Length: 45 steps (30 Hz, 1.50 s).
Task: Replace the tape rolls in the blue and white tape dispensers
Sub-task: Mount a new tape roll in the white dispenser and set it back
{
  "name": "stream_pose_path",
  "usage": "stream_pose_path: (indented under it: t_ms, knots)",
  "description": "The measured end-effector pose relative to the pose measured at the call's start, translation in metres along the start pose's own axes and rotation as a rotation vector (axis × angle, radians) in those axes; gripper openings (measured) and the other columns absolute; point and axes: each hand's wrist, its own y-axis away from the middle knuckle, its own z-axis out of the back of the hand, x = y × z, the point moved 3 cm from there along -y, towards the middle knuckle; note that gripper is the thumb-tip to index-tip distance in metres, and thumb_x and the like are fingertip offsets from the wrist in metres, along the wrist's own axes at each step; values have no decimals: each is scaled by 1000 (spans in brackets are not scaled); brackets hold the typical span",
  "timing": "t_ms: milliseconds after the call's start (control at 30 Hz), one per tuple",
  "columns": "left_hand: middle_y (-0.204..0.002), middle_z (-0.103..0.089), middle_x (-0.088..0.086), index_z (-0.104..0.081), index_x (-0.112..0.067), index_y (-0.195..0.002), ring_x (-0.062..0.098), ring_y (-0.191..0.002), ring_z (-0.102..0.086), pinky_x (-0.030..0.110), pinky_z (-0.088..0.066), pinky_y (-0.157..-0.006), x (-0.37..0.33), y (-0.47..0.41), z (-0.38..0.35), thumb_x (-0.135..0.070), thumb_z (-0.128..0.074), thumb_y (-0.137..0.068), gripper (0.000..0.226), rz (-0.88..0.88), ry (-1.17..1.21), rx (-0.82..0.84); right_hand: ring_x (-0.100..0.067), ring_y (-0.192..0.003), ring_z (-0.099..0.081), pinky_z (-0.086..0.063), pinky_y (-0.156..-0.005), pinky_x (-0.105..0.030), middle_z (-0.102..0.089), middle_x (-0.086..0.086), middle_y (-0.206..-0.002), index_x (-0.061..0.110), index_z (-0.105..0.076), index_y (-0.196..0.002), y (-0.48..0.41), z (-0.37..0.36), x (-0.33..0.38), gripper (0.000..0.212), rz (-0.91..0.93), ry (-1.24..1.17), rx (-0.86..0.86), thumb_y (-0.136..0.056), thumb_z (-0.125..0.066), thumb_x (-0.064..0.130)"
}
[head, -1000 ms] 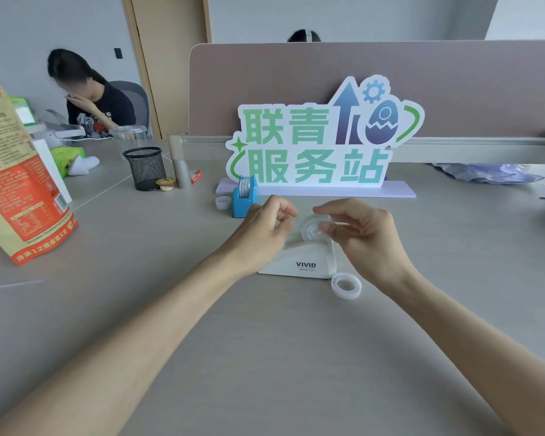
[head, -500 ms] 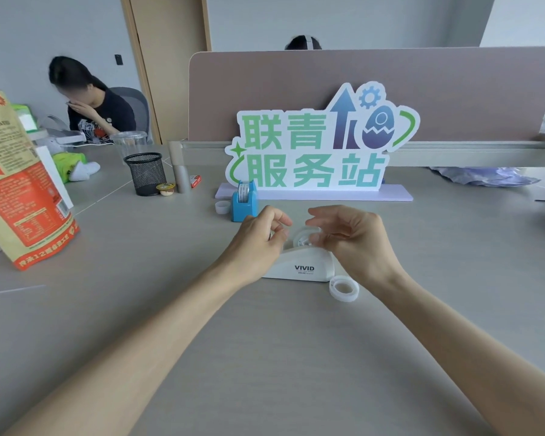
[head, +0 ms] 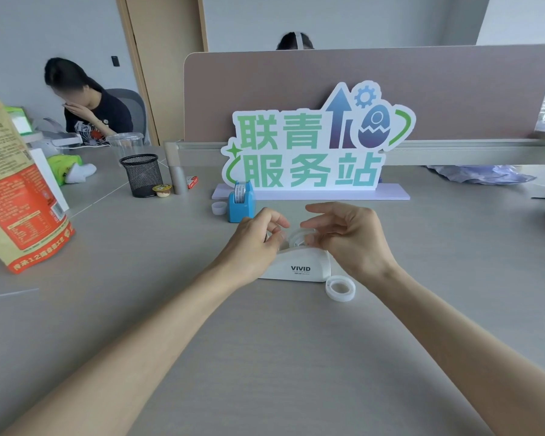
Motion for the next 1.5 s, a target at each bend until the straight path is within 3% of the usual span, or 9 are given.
stream_pose_path:
  t_ms: [200, 367, 567, 700, 867, 1100, 1300, 1400, 1500]
  knots:
    - [-93, -57, -7, -61, -20, -108, 3, -74, -49, 15, -41, -70, 0, 1, 2, -18, -50, -98, 16, -17, 11, 2, 3, -89, -70, -53, -80, -11, -75, 9, -95, 20, -70, -103, 9, 1, -5, 33, 6, -52, 0, -80, -74, -2]
    - [-89, -54, -11, -59, -21, -112, 5, -71, -48, 22, -42, -72, -1, 4, 4, -18, -49, -97, 18, -3, 21, 5, 5, -99, -66, -49, -86, -9, -74, 15, -107, 22, -72, -108, 14, 3, 0, 27, 69, 89, 25, -89, -60, 6]
    - [-88, -52, -12, -57, -20, -115, 3, -73, -47, 8, -39, -65, -1, 4, 6, -19, -50, -97, 19, 6, 30, 13, 7, -76, -57, -41, -61, -6, -70, 9, -93, 16, -77, -89, 17, 1, -1, 27, 232, 319, -116, -83, -56, -1]
    - [-86, -52, -11, -57, -18, -115, 3, -70, -47, 8, -39, -63, -3, 5, 6, -17, -51, -96, 20, 4, 40, 0, -9, -77, -63, -49, -68, -14, -73, 6, -91, 14, -78, -88, 17, -2, -4, 29, 296, 359, -127, -80, -57, -3]
    - [-85, -53, -12, -58, -18, -115, -1, -65, -48, 12, -40, -64, -3, 4, 6, -16, -51, -96, 21, 0, 37, 8, -15, -74, -68, -56, -72, -37, -73, 7, -93, 15, -79, -88, 20, -6, -5, 30, 364, 378, -163, -76, -55, 1]
    - [-90, -54, -7, -57, -20, -116, 3, -73, -47, 14, -39, -70, 1, 1, 9, -16, -52, -96, 21, 58, 133, 24, -7, -82, -60, -47, -73, -23, -66, 8, -101, 19, -74, -100, 22, -7, -11, 26, 350, 410, -96, -81, -60, 8]
    - [-93, -55, -3, -55, -19, -113, 4, -80, -52, 9, -38, -71, 6, -5, 26, -13, -47, -97, 19, 133, 159, 2, -9, -97, -57, -47, -85, -26, -67, 6, -109, 18, -72, -107, 22, -6, -12, 26, 341, 422, -99, -84, -62, 12]
    - [-97, -56, -2, -52, -22, -110, 10, -94, -50, 14, -36, -76, 16, -7, 35, -14, -44, -97, 17, 193, 148, -8, -13, -108, -59, -45, -91, -25, -68, 9, -112, 18, -71, -109, 22, -5, -13, 27, 306, 444, -71, -85, -58, 21]
    - [-91, -54, -7, -51, -23, -107, 9, -92, -49, 15, -35, -74, 23, -8, 41, -13, -42, -97, 16, 224, 145, -16, -11, -111, -59, -44, -92, -23, -67, 12, -113, 19, -70, -112, 22, -6, -14, 31, 264, 434, -50, -86, -55, 26]
